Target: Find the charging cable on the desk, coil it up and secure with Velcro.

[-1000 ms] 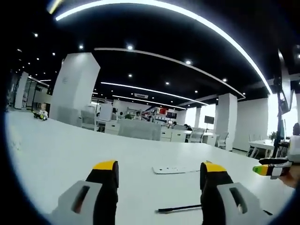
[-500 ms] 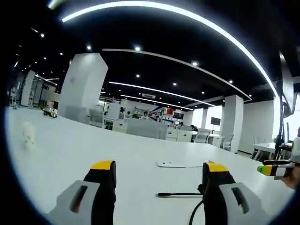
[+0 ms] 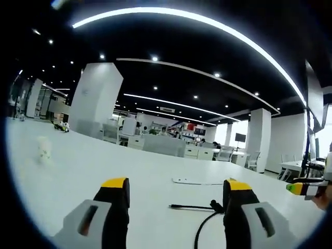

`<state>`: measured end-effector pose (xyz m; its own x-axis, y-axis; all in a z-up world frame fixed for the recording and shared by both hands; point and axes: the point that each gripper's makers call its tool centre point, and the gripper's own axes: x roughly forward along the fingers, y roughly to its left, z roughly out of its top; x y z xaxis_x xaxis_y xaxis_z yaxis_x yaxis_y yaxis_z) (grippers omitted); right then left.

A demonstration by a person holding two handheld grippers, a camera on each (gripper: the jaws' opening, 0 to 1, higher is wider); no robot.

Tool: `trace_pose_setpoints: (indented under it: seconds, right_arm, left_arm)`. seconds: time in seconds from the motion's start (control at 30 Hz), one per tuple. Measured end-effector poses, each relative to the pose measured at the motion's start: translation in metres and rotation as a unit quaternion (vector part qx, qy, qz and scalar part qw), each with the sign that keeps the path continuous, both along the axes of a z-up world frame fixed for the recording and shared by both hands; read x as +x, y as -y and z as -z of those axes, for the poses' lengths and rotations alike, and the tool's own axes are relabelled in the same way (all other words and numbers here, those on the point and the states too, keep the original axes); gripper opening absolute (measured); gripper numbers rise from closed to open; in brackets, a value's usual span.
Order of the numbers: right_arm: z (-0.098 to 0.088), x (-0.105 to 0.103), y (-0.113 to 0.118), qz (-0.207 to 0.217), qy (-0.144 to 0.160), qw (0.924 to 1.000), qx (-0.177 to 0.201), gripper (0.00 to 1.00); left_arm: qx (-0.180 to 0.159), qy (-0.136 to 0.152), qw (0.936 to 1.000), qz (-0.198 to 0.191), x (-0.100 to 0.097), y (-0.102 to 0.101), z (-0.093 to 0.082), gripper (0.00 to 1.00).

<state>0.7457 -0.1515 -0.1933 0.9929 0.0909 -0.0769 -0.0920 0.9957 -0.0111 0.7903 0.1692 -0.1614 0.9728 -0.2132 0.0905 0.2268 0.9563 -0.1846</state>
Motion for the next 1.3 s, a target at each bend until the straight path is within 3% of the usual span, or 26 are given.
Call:
trace_pose_setpoints:
  seconds: [0.3, 0.63, 0.97, 1.13, 1.3]
  right_arm:
    - [0.001, -0.033, 0.009, 0.006, 0.008, 0.9999, 0.009, 0.59]
    - [0.017, -0.069, 0.023, 0.022, 0.001, 0.9995, 0.024, 0.59]
    - [0.04, -0.102, 0.026, 0.033, -0.01, 0.999, 0.03, 0.59]
    - [0.048, -0.12, 0.027, 0.035, -0.011, 0.9986, 0.038, 0.59]
    - [0.05, -0.136, 0.024, 0.037, -0.002, 0.9981, 0.05, 0.59]
  left_arm:
    - [0.005, 0.005, 1.0, -0.001, -0.025, 0.007, 0.001, 0.74]
    - [0.007, -0.012, 0.9998, 0.011, -0.049, 0.025, 0.028, 0.73]
    - [0.01, -0.016, 0.9998, 0.001, -0.085, 0.01, 0.051, 0.72]
    - [0.01, -0.004, 0.9999, -0.01, -0.104, -0.001, 0.052, 0.72]
    - [0.011, -0.002, 0.9999, 0.006, -0.119, 0.001, 0.056, 0.73]
